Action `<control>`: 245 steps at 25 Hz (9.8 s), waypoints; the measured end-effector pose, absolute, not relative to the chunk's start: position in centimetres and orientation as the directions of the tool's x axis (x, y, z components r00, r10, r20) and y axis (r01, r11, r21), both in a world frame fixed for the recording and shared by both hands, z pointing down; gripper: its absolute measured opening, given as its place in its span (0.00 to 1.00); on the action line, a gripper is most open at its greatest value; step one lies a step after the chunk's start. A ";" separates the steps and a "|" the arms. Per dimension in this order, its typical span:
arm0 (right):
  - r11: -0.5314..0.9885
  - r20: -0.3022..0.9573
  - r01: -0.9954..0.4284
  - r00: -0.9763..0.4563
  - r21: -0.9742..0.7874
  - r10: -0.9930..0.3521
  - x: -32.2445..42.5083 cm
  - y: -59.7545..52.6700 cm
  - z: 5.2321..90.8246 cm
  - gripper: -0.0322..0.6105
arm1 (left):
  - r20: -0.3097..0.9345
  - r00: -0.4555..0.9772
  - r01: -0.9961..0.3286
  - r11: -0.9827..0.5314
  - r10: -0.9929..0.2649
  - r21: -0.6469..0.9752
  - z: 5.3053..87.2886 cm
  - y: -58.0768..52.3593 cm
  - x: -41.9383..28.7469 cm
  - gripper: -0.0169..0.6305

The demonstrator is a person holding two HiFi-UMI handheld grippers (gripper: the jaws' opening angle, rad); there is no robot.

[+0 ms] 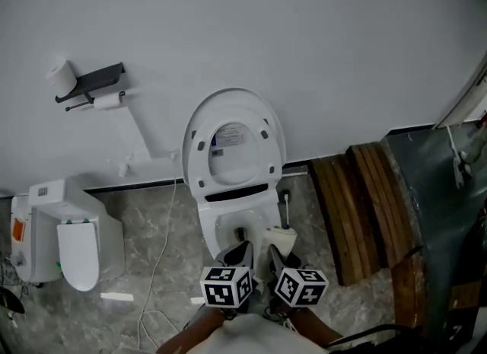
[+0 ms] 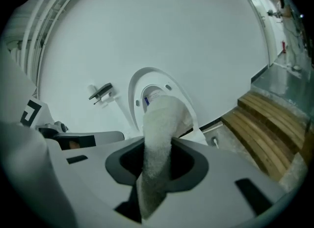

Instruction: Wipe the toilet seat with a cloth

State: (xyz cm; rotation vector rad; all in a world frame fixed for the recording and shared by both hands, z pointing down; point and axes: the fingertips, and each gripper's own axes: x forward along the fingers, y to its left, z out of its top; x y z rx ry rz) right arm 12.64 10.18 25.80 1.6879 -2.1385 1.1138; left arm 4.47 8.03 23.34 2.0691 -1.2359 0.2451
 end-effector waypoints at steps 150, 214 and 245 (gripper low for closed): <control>0.489 0.281 -0.857 -0.515 -0.161 -0.810 -8.4 -24.5 22.3 0.20 | 0.289 0.216 -0.853 -0.036 -0.933 0.521 23.4 -10.3 -13.9 0.04; 0.177 0.290 -0.755 -0.442 -0.631 -0.849 23.3 0.0 21.6 0.20 | 0.810 0.468 -0.748 -0.647 -0.354 0.149 29.7 9.9 2.8 0.35; 0.349 0.599 -0.821 -0.569 -0.452 -0.563 19.9 -0.1 55.8 0.20 | 0.898 0.422 -0.836 -0.435 -0.123 0.334 68.4 23.6 3.8 0.11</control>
